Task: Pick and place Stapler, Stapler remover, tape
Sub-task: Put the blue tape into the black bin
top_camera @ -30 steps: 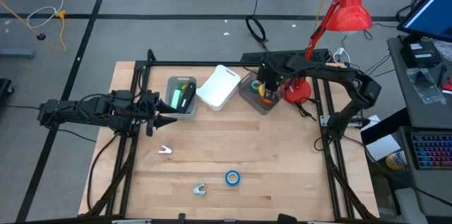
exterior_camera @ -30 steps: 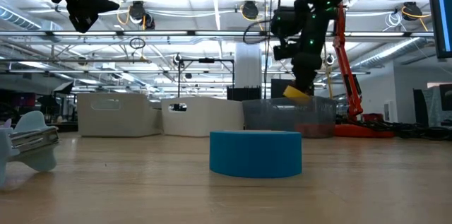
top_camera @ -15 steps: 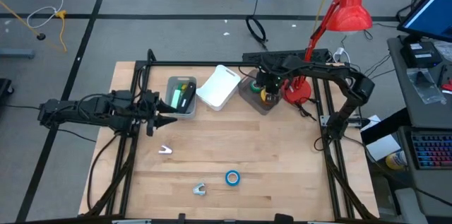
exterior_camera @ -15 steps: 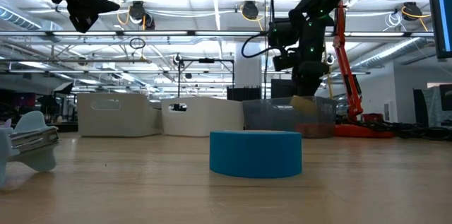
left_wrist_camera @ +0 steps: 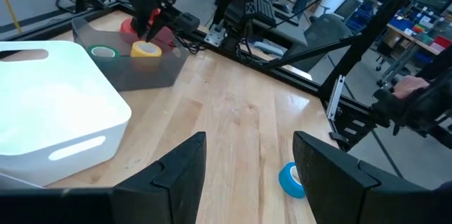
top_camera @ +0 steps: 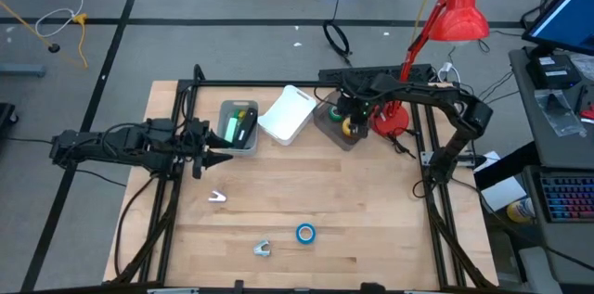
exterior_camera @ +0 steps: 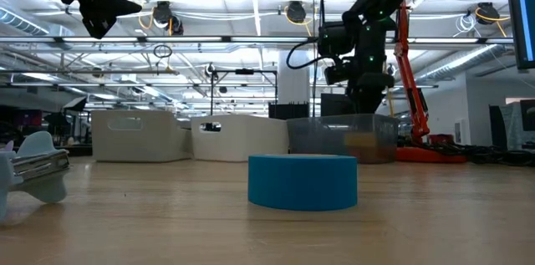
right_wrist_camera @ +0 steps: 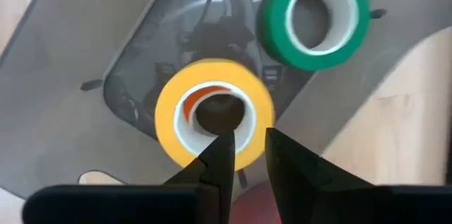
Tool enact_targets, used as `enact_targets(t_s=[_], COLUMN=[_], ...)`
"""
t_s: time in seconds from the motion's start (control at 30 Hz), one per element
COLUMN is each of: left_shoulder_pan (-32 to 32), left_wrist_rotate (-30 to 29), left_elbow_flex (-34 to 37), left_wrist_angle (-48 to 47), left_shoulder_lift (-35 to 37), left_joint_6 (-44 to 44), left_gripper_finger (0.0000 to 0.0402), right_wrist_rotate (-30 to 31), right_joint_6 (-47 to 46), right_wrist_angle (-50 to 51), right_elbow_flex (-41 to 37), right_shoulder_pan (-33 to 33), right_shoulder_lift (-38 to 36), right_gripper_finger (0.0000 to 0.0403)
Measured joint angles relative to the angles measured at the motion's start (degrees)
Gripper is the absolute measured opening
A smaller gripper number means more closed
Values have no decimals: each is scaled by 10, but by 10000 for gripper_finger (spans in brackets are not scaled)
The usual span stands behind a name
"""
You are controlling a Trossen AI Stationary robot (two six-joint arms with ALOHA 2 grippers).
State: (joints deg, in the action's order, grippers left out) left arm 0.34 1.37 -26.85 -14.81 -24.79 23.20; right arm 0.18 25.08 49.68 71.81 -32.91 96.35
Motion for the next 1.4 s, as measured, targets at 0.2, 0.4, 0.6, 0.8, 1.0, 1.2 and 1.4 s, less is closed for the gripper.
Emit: enact_targets(t_s=[0.2, 0.4, 0.6, 0.8, 1.0, 1.2, 1.4], left_shoulder_pan=[0, 0, 0, 0, 0, 0, -8], left_wrist_rotate=[0, 0, 0, 0, 0, 1, 5], left_elbow_flex=[0, 0, 0, 0, 0, 0, 0], left_wrist_angle=[0, 0, 0, 0, 1, 0, 4], left_shoulder_lift=[0, 0, 0, 0, 0, 0, 1], left_joint_6=[0, 0, 0, 0, 0, 21, -35], left_gripper_finger=[214, 214, 214, 214, 214, 214, 214], right_wrist_rotate=[27, 26, -41, -103, -109, -108, -75], right_joint_6=[-21, -64, -138, -217, -264, -327, -365], right_wrist_angle=[-36, -81, -121, -186, -247, -307, -358], right_elbow_flex=[0, 0, 0, 0, 0, 0, -1], right_shoulder_pan=[11, 52, 110, 180, 254, 330, 416], right_shoulder_lift=[-53, -137, -203, -222, -222, -222, -189], right_gripper_finger=[71, 70, 62, 53, 52, 50, 50])
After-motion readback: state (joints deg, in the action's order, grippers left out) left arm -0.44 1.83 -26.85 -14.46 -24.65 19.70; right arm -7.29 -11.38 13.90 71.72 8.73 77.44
